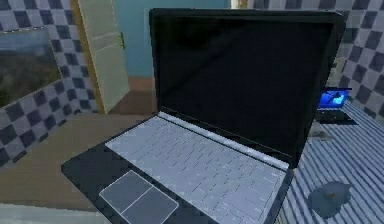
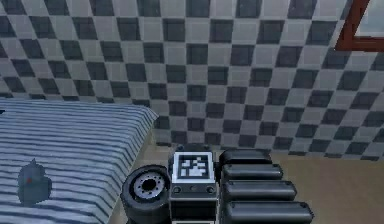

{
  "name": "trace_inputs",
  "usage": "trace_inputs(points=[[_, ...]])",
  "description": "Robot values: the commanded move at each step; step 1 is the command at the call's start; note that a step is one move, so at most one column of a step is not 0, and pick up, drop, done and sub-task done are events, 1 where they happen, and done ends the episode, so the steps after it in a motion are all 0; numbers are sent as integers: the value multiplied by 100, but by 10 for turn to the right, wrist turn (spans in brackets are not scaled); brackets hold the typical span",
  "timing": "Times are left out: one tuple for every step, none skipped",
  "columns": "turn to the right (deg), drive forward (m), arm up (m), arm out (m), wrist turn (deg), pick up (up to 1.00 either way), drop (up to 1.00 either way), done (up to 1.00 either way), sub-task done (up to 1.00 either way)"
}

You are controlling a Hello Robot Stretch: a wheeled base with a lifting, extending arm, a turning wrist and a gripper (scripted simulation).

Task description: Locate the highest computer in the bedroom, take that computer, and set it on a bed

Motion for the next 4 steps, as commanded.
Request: trace_inputs(points=[[90,0,0,0,0,0,0,0,0],[0,100,0,0,0,0,0,0,0],[30,0,0,0,0,0,0,0,0],[0,50,0,0,0,0,0,0,0]])
